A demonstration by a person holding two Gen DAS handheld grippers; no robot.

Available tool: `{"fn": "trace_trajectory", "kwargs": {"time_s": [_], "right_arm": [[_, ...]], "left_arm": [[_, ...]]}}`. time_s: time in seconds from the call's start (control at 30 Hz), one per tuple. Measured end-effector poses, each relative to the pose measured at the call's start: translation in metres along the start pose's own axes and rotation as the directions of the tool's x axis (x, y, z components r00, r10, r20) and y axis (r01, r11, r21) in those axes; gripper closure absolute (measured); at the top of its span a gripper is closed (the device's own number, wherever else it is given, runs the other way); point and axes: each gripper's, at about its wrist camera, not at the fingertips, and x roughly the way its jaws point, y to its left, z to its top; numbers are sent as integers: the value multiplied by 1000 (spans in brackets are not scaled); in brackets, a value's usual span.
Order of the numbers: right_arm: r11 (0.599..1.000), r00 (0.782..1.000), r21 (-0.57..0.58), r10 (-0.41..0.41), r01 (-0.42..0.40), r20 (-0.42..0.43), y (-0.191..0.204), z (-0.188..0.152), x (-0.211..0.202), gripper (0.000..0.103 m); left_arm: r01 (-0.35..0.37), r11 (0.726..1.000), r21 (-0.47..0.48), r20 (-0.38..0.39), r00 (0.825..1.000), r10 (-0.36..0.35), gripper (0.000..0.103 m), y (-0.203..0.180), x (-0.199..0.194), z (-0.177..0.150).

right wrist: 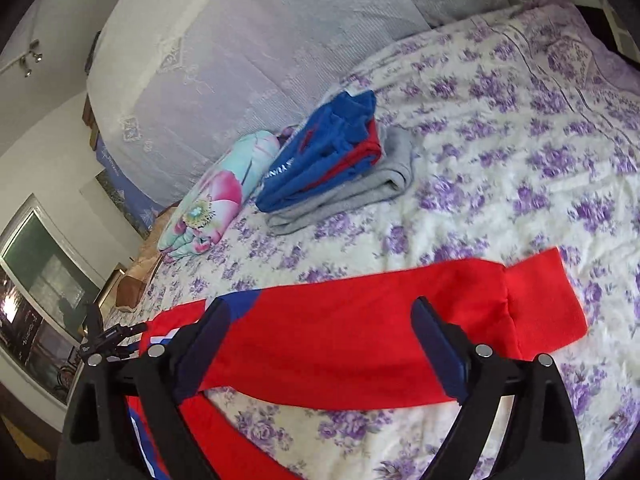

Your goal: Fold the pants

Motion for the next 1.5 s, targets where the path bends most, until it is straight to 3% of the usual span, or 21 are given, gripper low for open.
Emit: {"fn": "trace_trajectory", "kwargs": {"time_s": [0.03, 0.1, 0.23, 0.33, 0.43, 0.57, 0.6, 0.77, 0.87, 0.93, 1.0, 1.1, 1.23, 1.3, 1.37, 1.5], "right_arm": [[1000, 1000, -23, 0, 0, 1, 7, 4, 0, 8], [999, 1000, -40, 18, -18, -22, 17, 10, 4, 4], [999, 992, -24, 33, -36, -119, 33, 17, 20, 4], [991, 989, -135, -30, 10, -146, 50, 18, 31, 4], [977, 987, -211, 2, -37, -161, 62, 19, 43, 4], [963, 978, -256, 37, -89, -204, 75, 27, 67, 4], [958, 977, -271, 35, -92, -208, 78, 30, 73, 4], [910, 965, -396, 19, -126, -262, 92, 37, 113, 4], [849, 943, -508, -38, -145, -332, 101, 29, 145, 17], [806, 917, -568, -84, -168, -391, 103, 20, 167, 33], [772, 890, -607, -127, -188, -438, 101, 13, 185, 55], [757, 873, -621, -145, -205, -466, 94, 9, 200, 59], [751, 868, -623, -141, -220, -477, 85, 8, 204, 60], [747, 868, -625, -135, -228, -478, 85, 5, 201, 82], [737, 870, -637, -142, -225, -471, 91, 2, 194, 96], [728, 896, -661, -152, -184, -417, 104, 0, 175, 100]], "left_arm": [[-7, 1000, 11, -7, 1000, 7, 9, -3, 2, 2], [15, 1000, 22, -47, 999, -14, 27, -5, 6, 8], [58, 998, -6, -82, 995, -58, 30, 2, 0, 20], [69, 997, 28, -71, 995, -67, 30, 7, -10, 25], [80, 993, 89, -74, 995, -74, 30, 7, -8, 18], [101, 977, 189, -93, 992, -84, 54, -5, 11, 3], [109, 971, 211, -90, 992, -92, 65, -8, 14, 0], [109, 958, 266, -35, 994, -104, 69, -12, 17, -5], [125, 957, 263, -26, 992, -122, 69, -9, 18, -6], [143, 959, 243, -28, 990, -141, 69, -5, 21, -5], [153, 959, 236, -28, 988, -151, 69, -3, 23, -4], [148, 957, 248, -26, 989, -146, 69, -5, 23, -4], [137, 952, 273, -21, 990, -137, 70, -11, 22, -2], [134, 949, 285, -11, 991, -137, 71, -15, 21, 0], [130, 947, 294, -4, 991, -134, 72, -17, 18, 0], [127, 946, 299, 6, 991, -135, 76, -19, 13, 0]]}}
